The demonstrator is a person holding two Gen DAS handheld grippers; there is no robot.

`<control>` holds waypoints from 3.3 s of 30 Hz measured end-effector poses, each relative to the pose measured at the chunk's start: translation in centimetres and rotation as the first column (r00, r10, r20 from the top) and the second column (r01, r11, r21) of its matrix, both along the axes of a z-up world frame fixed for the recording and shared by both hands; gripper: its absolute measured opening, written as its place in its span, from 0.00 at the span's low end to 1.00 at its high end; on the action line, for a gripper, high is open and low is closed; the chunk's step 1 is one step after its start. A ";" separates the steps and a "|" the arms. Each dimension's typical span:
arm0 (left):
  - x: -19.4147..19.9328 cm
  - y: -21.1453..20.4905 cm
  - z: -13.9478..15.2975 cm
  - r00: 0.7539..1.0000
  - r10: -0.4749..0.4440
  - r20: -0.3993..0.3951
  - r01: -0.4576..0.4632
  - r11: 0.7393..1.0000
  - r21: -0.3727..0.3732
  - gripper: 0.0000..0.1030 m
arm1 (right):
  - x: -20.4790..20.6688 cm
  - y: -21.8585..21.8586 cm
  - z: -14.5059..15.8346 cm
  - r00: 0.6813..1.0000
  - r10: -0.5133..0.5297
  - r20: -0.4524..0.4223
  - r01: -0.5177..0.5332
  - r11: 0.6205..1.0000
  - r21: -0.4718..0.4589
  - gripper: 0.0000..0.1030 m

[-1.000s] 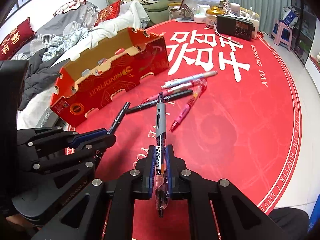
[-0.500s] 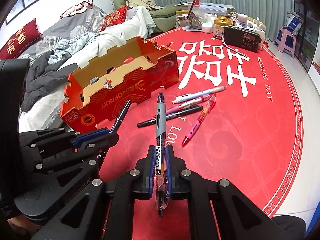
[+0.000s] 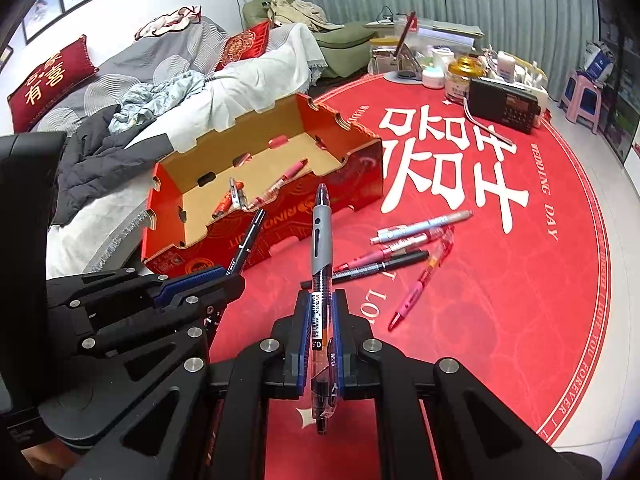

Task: Organize rigid objects
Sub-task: 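Carry the black marker and grey-gripped pen with both tools over the box, then lower both held pens into the box and open both tools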

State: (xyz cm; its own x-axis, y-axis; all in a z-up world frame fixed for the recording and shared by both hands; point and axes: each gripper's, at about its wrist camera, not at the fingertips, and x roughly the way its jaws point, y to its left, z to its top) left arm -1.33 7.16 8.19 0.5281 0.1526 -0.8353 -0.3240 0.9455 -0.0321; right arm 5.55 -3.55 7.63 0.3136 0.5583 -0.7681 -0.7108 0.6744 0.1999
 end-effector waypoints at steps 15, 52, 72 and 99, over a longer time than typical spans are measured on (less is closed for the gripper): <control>-0.6 2.8 1.3 0.997 0.071 0.039 -0.071 0.997 -0.012 0.09 | 0.3 3.0 1.9 0.999 0.039 0.037 -0.040 0.999 0.015 0.11; 0.1 11.5 4.7 0.969 0.220 0.112 -0.219 0.976 -0.023 0.09 | 2.5 11.8 6.0 0.987 0.120 0.103 -0.124 0.992 0.024 0.11; 3.0 17.2 15.4 0.942 0.206 0.266 -0.210 0.978 -0.015 0.09 | 4.7 16.3 14.2 0.964 0.132 0.230 -0.161 0.980 0.115 0.11; 4.6 16.3 0.5 0.974 0.226 -0.019 -0.226 0.973 -0.046 0.09 | 6.1 17.6 2.6 0.990 0.136 0.039 -0.135 0.990 -0.041 0.11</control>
State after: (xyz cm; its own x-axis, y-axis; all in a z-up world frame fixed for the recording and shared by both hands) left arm 3.31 23.42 8.71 0.4733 0.2262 -0.8514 -0.5298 0.8453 -0.0699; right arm 11.62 14.07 10.27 0.2693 0.5682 -0.7776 -0.8033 0.5778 0.1440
